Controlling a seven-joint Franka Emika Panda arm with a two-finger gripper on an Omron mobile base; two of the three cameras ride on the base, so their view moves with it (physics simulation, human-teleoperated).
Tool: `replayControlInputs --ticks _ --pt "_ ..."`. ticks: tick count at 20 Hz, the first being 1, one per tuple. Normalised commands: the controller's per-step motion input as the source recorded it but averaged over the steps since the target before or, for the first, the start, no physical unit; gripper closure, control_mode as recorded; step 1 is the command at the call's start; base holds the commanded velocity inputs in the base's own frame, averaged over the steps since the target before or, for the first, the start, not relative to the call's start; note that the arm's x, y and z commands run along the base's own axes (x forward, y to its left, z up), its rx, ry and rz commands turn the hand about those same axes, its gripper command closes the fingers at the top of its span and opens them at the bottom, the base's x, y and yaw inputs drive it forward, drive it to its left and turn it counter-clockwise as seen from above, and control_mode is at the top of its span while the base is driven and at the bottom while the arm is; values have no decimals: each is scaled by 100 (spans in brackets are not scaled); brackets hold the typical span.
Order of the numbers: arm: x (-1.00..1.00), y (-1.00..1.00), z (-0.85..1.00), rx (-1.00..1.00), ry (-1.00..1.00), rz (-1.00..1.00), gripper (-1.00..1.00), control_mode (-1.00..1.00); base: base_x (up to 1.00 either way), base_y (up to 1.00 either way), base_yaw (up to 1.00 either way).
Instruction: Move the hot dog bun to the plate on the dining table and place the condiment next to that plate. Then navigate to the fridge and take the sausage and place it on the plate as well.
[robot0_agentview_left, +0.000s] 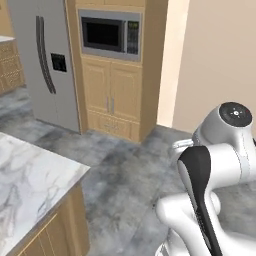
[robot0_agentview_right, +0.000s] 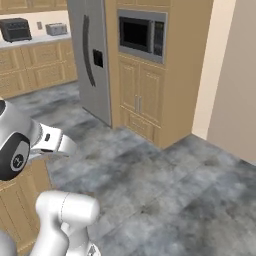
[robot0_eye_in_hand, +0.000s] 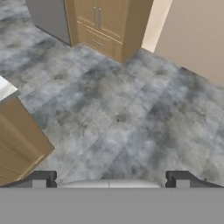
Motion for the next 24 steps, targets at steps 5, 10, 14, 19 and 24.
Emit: replayControlInputs --ticks 5,10,14,19,24 --pt "0 0 0 0 0 0 -100 100 100 -58 23" --pt "0 0 0 0 0 0 -100 100 100 -38 35" --pt "0 0 0 0 0 0 -100 100 100 -30 36" --pt "0 0 0 0 0 0 -100 100 100 -23 35" --pt "0 0 0 0 0 0 -100 100 100 -29 42"
